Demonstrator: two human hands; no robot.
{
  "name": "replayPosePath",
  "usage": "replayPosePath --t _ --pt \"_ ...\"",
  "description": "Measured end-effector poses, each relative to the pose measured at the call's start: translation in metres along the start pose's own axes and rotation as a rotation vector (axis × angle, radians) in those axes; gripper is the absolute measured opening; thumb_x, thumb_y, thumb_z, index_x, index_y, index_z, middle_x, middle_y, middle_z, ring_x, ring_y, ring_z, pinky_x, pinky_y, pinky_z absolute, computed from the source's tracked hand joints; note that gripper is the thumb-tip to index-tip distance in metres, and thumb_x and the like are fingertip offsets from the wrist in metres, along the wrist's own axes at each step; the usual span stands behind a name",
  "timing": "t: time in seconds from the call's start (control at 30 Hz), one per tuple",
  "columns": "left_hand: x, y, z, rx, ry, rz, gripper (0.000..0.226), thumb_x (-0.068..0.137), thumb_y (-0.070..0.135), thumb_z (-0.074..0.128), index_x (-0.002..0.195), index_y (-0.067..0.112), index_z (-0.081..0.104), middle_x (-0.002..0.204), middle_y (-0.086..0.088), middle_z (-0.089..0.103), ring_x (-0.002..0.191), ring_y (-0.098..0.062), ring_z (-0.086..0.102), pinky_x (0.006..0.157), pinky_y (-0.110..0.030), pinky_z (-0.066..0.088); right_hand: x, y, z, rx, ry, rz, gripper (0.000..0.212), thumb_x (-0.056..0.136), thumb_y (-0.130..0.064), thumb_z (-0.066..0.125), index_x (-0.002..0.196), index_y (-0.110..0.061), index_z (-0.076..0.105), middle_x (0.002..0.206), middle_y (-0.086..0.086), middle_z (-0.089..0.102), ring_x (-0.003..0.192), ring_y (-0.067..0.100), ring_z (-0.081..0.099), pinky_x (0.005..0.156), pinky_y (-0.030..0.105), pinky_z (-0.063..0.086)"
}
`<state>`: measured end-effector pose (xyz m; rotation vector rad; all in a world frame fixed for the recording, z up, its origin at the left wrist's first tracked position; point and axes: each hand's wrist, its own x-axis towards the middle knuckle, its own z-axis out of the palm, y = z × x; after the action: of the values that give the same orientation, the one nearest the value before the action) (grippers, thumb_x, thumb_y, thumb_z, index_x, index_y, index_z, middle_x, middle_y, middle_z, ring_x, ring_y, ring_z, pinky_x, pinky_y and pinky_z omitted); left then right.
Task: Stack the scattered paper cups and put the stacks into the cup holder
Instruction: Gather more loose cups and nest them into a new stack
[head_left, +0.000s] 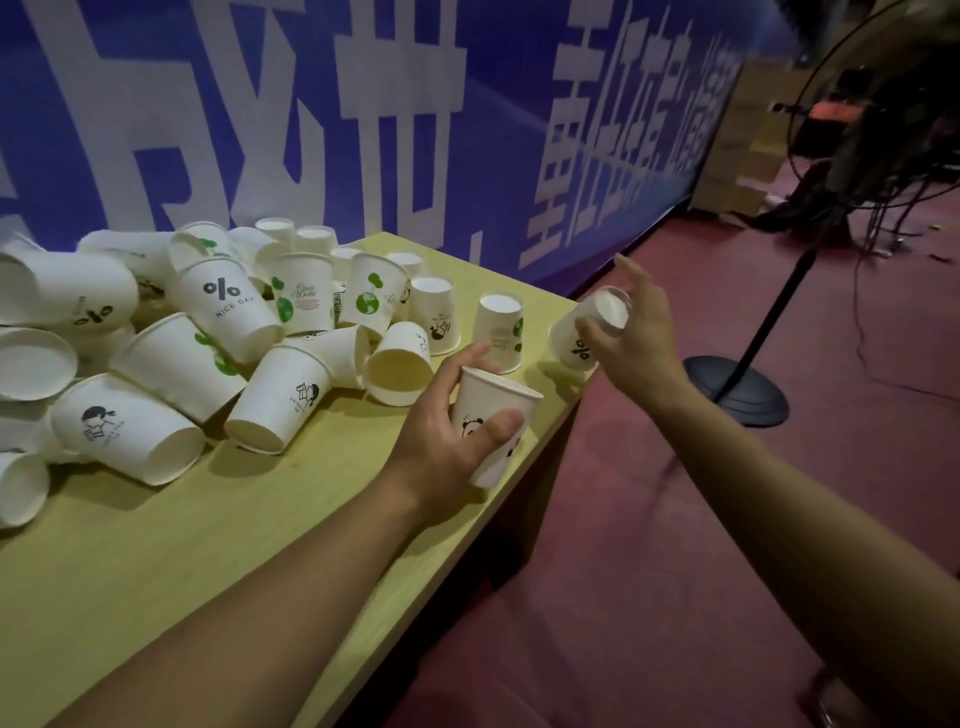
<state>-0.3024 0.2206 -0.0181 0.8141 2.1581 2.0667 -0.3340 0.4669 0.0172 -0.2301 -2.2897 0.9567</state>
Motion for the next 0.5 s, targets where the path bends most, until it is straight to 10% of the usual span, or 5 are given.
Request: replayPosePath --t 0.1,0.33,0.5 --pt "-0.005 0.003 -0.002 -0.021 -0.055 -0.016 0.071 0.066 0.056 0.072 0.132 0.042 0.051 0.117 0.018 0.064 0.092 0.0 0.068 0.067 -0.019 0.056 -0.045 -0.019 -0.019 0.14 0.083 -0.079 0.059 0.088 -0.019 0.074 0.138 -0.035 0.047 0.126 -0.002 0.041 0.112 0.012 0.049 0.096 0.017 0.044" --pt "-0.018 0.011 0.002 -0.011 -0.166 -0.053 0.096 0.068 0.052 0.076 0.153 0.044 0.03 0.141 0.016 0.054 0.113 0.01 0.06 0.08 -0.013 0.052 -0.091 -0.054 -0.01 0.618 0.036 0.102 0.024 0.083 -0.039 0.07 0.102 -0.031 0.059 0.122 0.009 0.057 0.101 0.028 0.065 0.073 0.043 0.061" --pt "-0.02 0.009 0.0 -0.016 -0.099 -0.03 0.109 0.078 0.032 0.075 0.156 0.052 0.002 0.127 0.005 0.06 0.101 -0.005 0.069 0.072 -0.02 0.056 -0.096 -0.073 0.001 0.636 -0.106 0.135 0.041 0.089 -0.03 0.074 0.123 -0.033 0.053 0.114 0.002 0.054 0.083 0.008 0.067 0.065 0.023 0.054"
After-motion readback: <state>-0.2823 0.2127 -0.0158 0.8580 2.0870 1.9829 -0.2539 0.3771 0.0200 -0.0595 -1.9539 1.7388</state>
